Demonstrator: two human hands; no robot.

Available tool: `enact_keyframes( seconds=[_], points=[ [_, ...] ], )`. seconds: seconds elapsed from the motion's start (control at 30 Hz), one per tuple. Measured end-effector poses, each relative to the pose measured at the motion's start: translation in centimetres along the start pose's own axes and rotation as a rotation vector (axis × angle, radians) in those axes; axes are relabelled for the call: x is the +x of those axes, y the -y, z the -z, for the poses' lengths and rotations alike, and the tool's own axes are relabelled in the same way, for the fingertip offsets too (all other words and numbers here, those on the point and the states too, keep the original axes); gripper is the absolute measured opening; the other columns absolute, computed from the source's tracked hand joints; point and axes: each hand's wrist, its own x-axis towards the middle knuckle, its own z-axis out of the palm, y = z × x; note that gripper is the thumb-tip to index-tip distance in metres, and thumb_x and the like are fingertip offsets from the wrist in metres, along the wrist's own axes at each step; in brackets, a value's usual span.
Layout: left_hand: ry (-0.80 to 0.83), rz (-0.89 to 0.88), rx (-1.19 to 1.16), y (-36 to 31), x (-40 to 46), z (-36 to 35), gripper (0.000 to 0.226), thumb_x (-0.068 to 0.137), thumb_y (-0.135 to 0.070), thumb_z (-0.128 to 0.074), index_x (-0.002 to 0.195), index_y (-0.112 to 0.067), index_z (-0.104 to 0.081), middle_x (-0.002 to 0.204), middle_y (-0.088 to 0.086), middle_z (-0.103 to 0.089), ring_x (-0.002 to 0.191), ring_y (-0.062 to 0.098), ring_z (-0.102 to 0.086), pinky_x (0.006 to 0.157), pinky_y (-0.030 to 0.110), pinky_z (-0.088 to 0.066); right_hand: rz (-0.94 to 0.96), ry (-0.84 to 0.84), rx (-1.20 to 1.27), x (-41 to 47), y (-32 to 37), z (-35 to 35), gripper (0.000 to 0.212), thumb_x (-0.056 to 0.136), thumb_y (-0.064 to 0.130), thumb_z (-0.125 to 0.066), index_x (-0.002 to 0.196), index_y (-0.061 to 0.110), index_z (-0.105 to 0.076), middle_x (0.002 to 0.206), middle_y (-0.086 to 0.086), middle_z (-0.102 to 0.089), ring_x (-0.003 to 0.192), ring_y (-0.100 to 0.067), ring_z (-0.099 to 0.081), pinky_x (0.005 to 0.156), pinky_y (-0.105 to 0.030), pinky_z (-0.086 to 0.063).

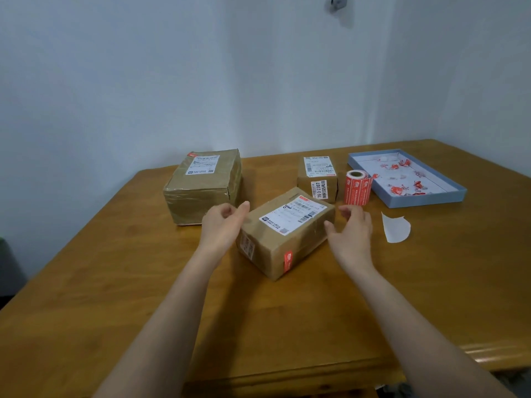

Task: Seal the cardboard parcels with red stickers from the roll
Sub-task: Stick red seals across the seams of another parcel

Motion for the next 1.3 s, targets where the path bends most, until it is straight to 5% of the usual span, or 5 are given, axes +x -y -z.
enact_keyframes(
  seconds=[0.13, 0.3, 1.0, 1.3],
  points=[
    [0.071, -0.252, 0.28, 0.5, 0.5, -1.3, 0.026, 0.091, -0.045, -0.057, 0.104, -0.026, -0.069, 0.119, -0.005, -0.058, 0.12, 0.019, -0.049, 0.105, 0.044, -0.039, 0.273, 0.015, 0.028, -2.8, -1.1, -0.8, 0.016, 0.087, 0.015, -0.065, 0.096, 0.022, -0.054, 0.097, 0.006, -0.058, 0.094, -0.009, -0.055, 0.078, -0.022, -0.046],
    [0.203, -0.333, 0.552, 0.7, 0.3, -4.1, 0.045, 0.101, -0.048, -0.036, 0.142, -0.032, -0.046, 0.158, -0.004, -0.03, 0.149, 0.021, -0.014, 0.119, 0.048, 0.001, 0.546, 0.175, -0.025, -4.2, -1.8, -1.1, 0.01, 0.081, 0.011, -0.068, 0.085, 0.02, -0.065, 0.084, 0.011, -0.063, 0.084, -0.005, -0.055, 0.076, -0.009, -0.039],
    [0.199, -0.305, 0.684, 1.1, 0.5, -4.7, 0.041, 0.104, -0.04, -0.031, 0.143, -0.036, -0.043, 0.159, -0.006, -0.026, 0.145, 0.026, -0.021, 0.12, 0.044, -0.001, 0.613, 0.204, -0.005, -4.2, -2.2, -1.3, 0.011, 0.08, 0.02, -0.076, 0.091, 0.022, -0.076, 0.085, 0.017, -0.066, 0.089, -0.004, -0.054, 0.08, -0.008, -0.037],
    [0.198, -0.303, 0.654, 1.1, 0.4, -4.6, 0.04, 0.103, -0.038, -0.033, 0.141, -0.036, -0.046, 0.159, -0.006, -0.027, 0.145, 0.026, -0.022, 0.119, 0.042, -0.001, 0.644, 0.156, 0.017, -4.3, -2.3, -1.6, 0.011, 0.078, 0.017, -0.078, 0.089, 0.019, -0.078, 0.083, 0.008, -0.071, 0.087, -0.012, -0.057, 0.082, -0.037, -0.049]
  ],
)
